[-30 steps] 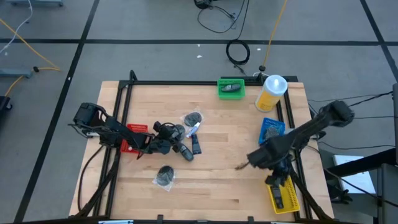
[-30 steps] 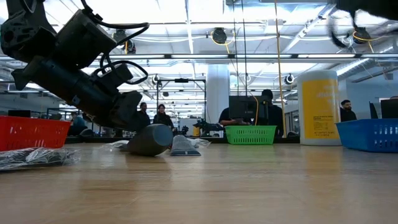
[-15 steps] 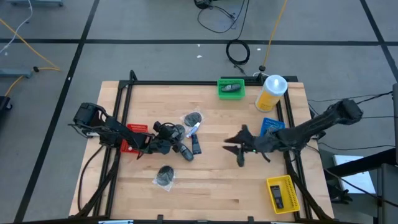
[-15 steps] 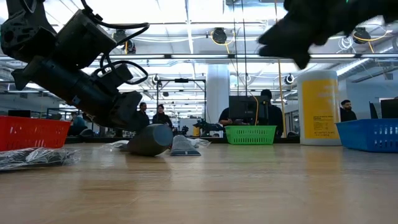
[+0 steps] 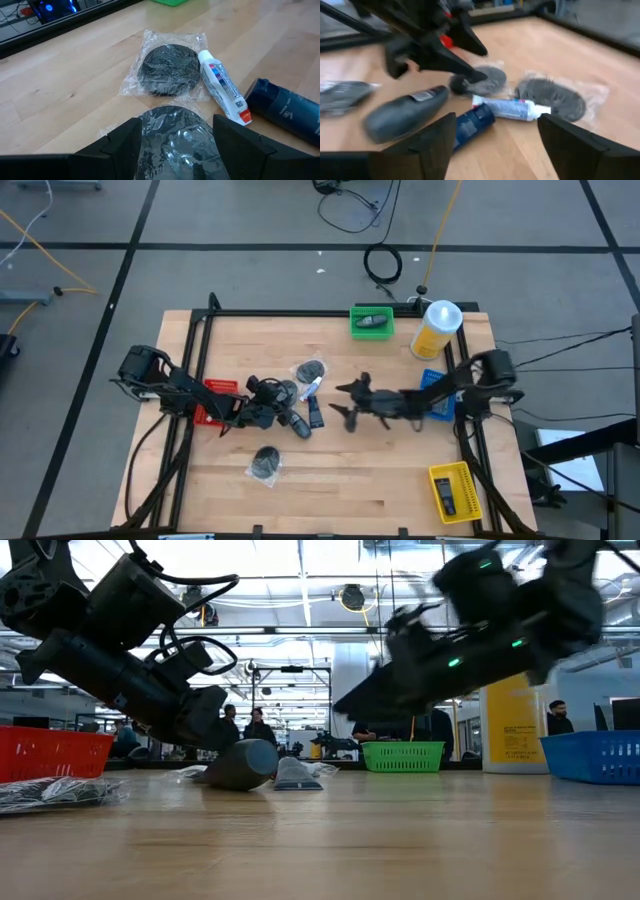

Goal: Pick & Place Travel size toiletries
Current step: Put the blue shave cream into the yellow bin

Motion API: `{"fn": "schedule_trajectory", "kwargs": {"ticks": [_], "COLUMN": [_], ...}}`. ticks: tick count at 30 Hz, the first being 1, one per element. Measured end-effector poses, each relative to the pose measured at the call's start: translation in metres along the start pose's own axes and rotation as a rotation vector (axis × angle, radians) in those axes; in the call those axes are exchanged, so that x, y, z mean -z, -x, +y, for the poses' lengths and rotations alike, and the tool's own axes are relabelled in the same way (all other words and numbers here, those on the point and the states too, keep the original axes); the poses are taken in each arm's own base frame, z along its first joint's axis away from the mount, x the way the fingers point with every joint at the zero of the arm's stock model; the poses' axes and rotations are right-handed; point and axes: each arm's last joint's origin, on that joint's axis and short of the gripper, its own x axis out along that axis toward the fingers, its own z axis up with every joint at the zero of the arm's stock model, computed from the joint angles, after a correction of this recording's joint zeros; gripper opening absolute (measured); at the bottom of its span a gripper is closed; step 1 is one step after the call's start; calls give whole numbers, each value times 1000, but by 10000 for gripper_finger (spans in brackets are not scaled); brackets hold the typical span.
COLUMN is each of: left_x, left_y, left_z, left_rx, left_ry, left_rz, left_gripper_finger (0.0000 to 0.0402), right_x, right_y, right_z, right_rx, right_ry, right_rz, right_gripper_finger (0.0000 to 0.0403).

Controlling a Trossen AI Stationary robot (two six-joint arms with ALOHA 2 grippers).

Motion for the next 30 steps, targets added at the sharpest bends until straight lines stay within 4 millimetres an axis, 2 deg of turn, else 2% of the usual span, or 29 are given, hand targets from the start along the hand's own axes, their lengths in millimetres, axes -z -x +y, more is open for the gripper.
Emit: {"fn": "schedule_trajectory", "kwargs": {"ticks": [5, 13, 19, 24, 30], "left_x": [0, 1, 3, 4, 4], "left_y": [0, 1, 3, 3, 3], "left_z": [0, 0, -1, -1, -1], "left_rx": [-1, -4, 3, 1, 3], "left_ry": [0, -9, -13, -8, -8], "left_rz": [0, 8, 14, 18, 20], "left_gripper_finger": [241, 241, 241, 241, 241], "right_x": [1, -1, 8, 11, 13], "right_y": [-34, -68, -75, -74, -71], "right_z": [12, 25, 27, 28, 30], "right_rx": [24, 76, 167, 112, -10], "right_ry": [6, -81, -77, -88, 19], "right_rz": [64, 125, 173, 242, 331], "right_gripper_finger": [301, 286, 275, 268, 256]}}
